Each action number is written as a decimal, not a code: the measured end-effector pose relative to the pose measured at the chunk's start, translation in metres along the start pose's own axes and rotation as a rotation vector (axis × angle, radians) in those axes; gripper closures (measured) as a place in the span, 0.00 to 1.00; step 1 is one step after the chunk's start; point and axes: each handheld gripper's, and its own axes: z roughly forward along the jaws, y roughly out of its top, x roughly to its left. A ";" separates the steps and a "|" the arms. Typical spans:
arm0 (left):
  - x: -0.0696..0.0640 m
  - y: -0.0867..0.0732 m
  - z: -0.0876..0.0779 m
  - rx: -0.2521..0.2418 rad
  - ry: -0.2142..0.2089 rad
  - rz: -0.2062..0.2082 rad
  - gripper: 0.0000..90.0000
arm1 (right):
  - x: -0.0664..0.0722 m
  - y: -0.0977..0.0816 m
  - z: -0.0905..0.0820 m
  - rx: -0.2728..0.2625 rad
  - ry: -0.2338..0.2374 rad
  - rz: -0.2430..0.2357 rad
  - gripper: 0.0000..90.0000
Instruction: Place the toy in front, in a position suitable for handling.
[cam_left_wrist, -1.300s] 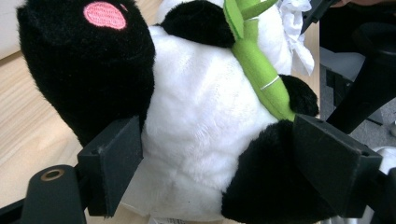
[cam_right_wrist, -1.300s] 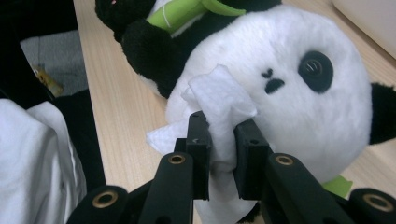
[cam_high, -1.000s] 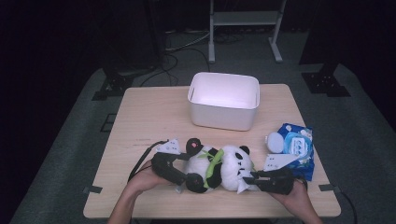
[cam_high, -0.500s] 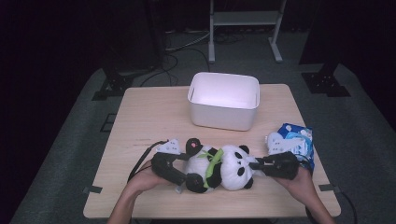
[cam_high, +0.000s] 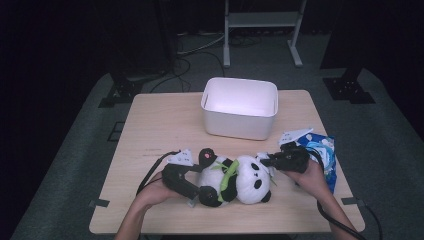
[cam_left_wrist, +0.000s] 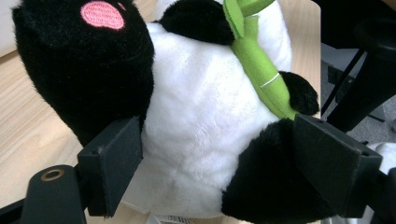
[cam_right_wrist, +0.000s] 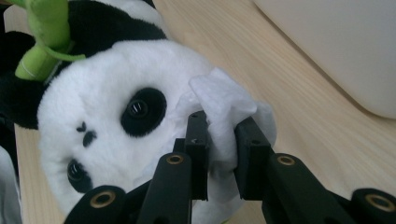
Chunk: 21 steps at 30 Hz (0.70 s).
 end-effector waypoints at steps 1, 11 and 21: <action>0.000 0.000 0.000 0.000 0.000 0.001 0.18 | 0.001 0.003 0.000 0.004 0.000 -0.004 0.85; 0.000 0.000 0.000 0.000 0.001 0.007 0.18 | 0.024 0.049 0.017 0.048 0.035 -0.103 0.85; 0.000 -0.001 0.000 -0.004 -0.004 0.008 0.18 | 0.030 0.062 0.023 0.083 0.042 -0.126 0.85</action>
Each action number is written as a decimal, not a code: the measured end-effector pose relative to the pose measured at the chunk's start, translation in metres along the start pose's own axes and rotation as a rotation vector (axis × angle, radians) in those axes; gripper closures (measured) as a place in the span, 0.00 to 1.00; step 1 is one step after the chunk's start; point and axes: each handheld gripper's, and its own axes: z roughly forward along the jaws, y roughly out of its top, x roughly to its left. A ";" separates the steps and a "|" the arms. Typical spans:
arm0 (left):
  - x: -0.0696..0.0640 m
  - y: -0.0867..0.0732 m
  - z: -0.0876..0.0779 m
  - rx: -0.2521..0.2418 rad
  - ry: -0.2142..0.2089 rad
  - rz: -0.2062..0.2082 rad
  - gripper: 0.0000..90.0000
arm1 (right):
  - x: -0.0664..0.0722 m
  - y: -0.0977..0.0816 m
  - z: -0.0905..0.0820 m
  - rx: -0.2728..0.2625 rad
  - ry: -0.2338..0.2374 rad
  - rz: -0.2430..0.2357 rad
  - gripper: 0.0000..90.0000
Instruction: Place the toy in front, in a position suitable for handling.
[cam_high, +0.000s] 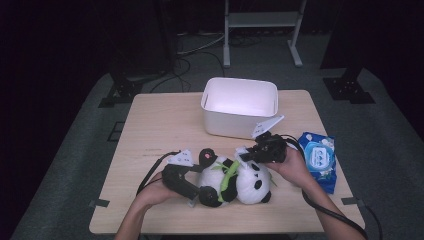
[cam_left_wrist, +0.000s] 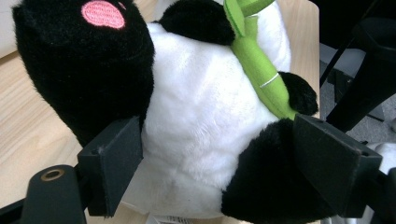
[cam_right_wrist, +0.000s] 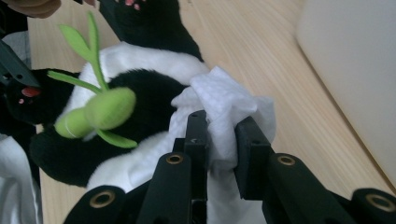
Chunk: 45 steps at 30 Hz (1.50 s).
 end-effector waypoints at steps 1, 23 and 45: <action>0.000 0.000 0.000 0.001 0.000 0.001 0.18 | -0.002 -0.003 -0.002 -0.002 -0.006 0.006 0.85; 0.001 0.000 0.000 -0.001 -0.001 -0.007 0.18 | 0.041 -0.005 -0.035 -0.083 0.070 -0.062 0.85; -0.001 0.002 -0.001 0.002 0.003 -0.006 0.18 | 0.073 0.026 0.022 0.075 0.085 -0.212 0.85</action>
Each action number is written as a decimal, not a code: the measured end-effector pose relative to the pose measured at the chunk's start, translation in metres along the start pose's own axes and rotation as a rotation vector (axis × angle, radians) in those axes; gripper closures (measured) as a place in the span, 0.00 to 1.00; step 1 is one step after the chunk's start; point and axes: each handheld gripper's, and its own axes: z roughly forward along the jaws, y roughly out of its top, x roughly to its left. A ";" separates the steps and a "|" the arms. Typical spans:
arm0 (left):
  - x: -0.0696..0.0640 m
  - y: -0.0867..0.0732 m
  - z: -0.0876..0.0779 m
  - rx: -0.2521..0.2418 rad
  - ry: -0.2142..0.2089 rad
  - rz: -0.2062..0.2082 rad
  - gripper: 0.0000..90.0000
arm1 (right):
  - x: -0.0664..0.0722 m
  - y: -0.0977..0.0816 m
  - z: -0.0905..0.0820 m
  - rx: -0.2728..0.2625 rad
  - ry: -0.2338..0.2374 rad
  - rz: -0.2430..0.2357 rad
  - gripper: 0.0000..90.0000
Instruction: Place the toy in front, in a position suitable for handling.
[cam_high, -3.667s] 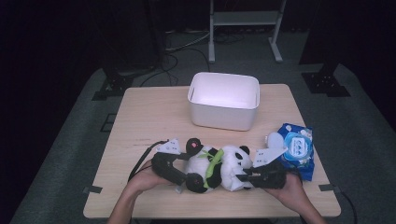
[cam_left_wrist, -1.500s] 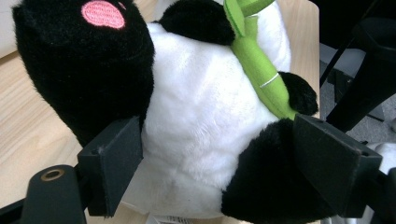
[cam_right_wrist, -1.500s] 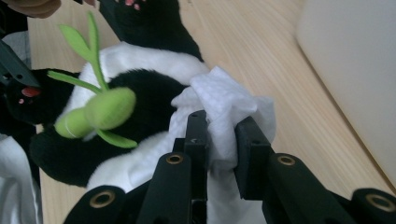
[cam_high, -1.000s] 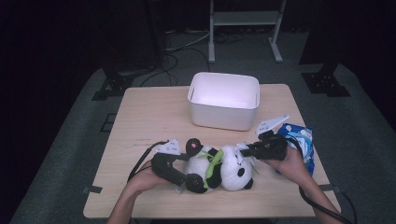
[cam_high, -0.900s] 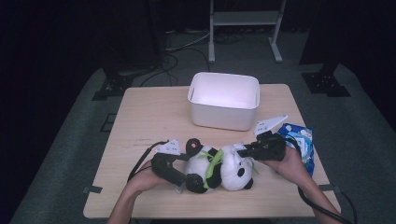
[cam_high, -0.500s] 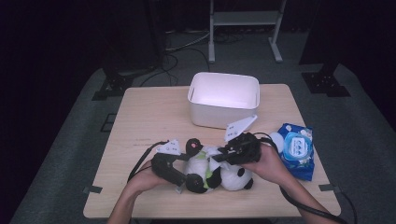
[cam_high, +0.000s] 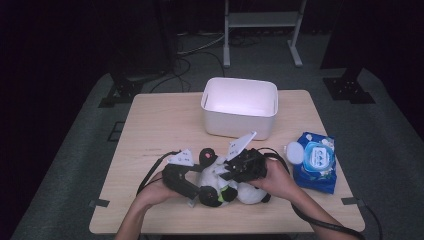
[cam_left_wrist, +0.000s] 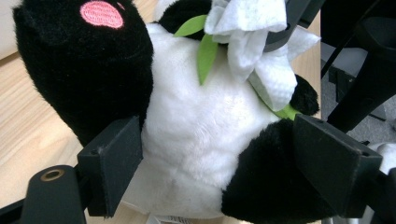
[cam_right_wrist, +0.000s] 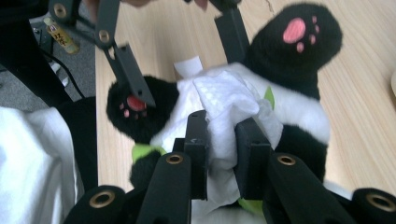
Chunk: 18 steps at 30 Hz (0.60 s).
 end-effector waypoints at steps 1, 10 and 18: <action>0.000 0.001 -0.001 0.003 -0.001 0.001 0.18 | 0.000 -0.002 -0.001 -0.001 0.001 0.005 0.85; -0.002 0.003 -0.013 0.001 -0.004 0.026 0.18 | 0.001 -0.012 -0.006 -0.013 -0.012 0.002 0.85; -0.003 0.001 -0.006 0.039 -0.009 0.034 0.18 | 0.013 0.000 -0.003 0.001 -0.016 -0.031 0.85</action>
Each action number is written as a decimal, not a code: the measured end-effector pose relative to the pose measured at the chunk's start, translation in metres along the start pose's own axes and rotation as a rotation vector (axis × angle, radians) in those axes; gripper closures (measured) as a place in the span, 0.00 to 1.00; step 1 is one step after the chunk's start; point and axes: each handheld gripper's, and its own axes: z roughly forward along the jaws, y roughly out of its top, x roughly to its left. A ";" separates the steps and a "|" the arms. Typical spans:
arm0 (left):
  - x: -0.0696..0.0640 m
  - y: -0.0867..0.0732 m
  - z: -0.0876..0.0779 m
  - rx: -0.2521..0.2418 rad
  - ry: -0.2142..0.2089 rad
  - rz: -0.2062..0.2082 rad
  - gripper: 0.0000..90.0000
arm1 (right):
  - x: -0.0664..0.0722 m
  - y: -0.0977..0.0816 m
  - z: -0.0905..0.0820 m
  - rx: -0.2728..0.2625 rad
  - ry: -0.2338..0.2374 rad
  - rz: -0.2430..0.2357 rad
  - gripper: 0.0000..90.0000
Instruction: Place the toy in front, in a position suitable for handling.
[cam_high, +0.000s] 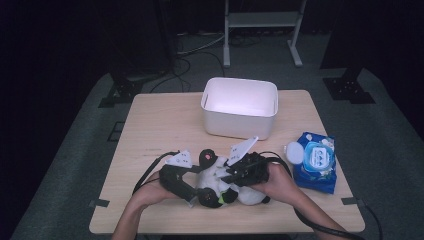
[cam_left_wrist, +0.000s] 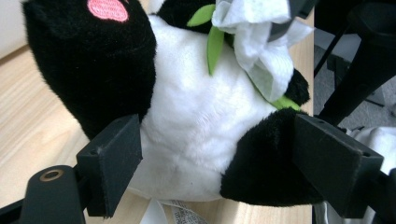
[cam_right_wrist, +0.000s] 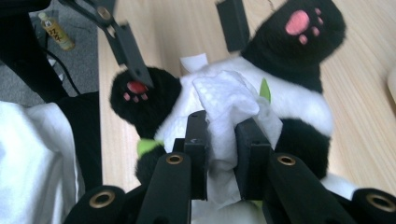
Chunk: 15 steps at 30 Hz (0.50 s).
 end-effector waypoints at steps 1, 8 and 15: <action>0.000 0.000 0.000 0.000 0.000 0.001 0.18 | 0.002 0.003 0.001 0.001 0.002 -0.005 0.85; 0.001 -0.002 0.002 0.001 -0.004 -0.008 0.18 | 0.007 0.016 0.020 0.026 0.034 -0.035 0.85; 0.001 -0.002 0.003 0.005 -0.008 -0.003 0.18 | -0.003 0.032 0.012 -0.001 -0.015 -0.046 0.85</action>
